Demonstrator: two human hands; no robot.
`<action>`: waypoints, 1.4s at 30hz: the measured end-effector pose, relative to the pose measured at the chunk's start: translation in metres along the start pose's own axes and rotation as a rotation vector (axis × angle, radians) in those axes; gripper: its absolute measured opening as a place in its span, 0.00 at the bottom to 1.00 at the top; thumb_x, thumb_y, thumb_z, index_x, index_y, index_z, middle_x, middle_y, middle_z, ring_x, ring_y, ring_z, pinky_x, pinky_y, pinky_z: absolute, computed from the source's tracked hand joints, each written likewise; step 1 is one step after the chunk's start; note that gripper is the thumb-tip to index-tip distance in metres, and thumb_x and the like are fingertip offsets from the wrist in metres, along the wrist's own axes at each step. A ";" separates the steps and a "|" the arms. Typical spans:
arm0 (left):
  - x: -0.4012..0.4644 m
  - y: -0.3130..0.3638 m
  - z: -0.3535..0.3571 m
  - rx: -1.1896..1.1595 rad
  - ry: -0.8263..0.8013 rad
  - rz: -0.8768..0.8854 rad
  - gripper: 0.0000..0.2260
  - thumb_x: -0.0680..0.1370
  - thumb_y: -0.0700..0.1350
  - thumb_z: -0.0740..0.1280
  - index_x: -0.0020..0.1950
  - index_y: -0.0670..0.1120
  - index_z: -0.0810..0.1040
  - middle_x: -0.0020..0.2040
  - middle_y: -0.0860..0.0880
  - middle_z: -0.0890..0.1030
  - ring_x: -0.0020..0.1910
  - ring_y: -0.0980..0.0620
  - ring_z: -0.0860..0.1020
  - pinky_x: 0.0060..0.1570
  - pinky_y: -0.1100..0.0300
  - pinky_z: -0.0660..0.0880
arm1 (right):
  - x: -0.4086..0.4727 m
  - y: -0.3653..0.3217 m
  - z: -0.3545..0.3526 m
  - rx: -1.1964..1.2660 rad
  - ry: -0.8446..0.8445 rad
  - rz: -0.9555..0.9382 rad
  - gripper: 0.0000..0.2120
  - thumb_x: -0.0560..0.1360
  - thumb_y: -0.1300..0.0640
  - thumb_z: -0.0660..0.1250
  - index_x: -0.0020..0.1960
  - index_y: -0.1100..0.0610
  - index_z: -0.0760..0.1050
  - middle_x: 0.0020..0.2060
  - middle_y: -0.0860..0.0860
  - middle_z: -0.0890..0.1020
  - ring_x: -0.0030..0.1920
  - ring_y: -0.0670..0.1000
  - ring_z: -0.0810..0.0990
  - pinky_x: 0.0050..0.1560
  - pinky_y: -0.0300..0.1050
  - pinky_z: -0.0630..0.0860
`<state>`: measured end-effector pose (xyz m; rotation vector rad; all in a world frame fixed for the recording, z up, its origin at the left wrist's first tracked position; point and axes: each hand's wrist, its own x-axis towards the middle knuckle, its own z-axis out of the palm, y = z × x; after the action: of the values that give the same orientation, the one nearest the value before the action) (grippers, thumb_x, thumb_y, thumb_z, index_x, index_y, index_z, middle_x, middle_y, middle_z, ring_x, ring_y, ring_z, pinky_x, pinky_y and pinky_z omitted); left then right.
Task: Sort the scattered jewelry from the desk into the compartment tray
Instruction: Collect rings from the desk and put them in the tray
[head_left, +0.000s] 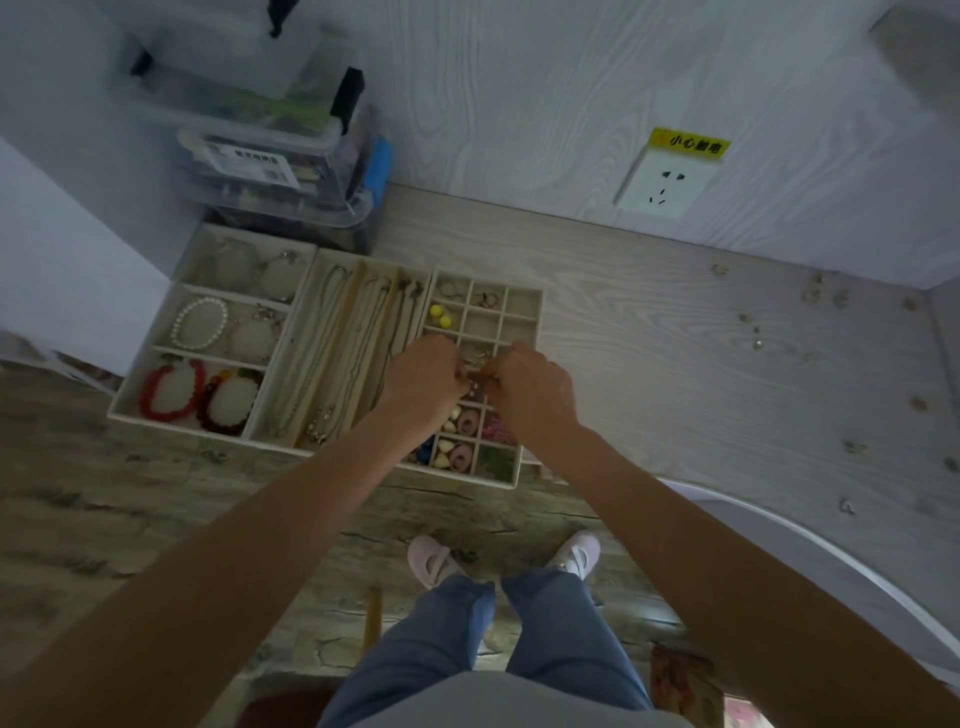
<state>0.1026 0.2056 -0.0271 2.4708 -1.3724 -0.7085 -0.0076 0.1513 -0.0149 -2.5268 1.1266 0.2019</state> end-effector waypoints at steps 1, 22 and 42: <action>0.000 -0.001 0.001 -0.001 0.004 0.006 0.06 0.75 0.44 0.67 0.44 0.43 0.82 0.40 0.47 0.81 0.37 0.51 0.79 0.37 0.57 0.78 | 0.000 0.001 -0.002 0.010 -0.012 -0.007 0.12 0.78 0.57 0.60 0.57 0.52 0.80 0.52 0.54 0.76 0.49 0.55 0.79 0.42 0.43 0.68; -0.008 0.014 0.002 0.113 0.099 -0.069 0.11 0.77 0.46 0.65 0.37 0.44 0.73 0.35 0.47 0.75 0.33 0.50 0.75 0.33 0.58 0.70 | -0.002 0.004 -0.011 -0.092 -0.058 -0.089 0.13 0.79 0.59 0.58 0.60 0.56 0.78 0.53 0.55 0.75 0.50 0.57 0.79 0.43 0.46 0.71; -0.028 -0.016 -0.025 -0.662 -0.072 -0.210 0.14 0.81 0.38 0.52 0.53 0.43 0.78 0.43 0.50 0.76 0.39 0.54 0.73 0.35 0.70 0.68 | -0.006 0.004 -0.008 -0.012 -0.068 -0.063 0.15 0.79 0.59 0.58 0.60 0.53 0.78 0.56 0.54 0.76 0.52 0.56 0.79 0.48 0.46 0.75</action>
<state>0.1151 0.2374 -0.0036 2.0687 -0.7256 -1.0939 -0.0145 0.1502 -0.0068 -2.5412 1.0219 0.2771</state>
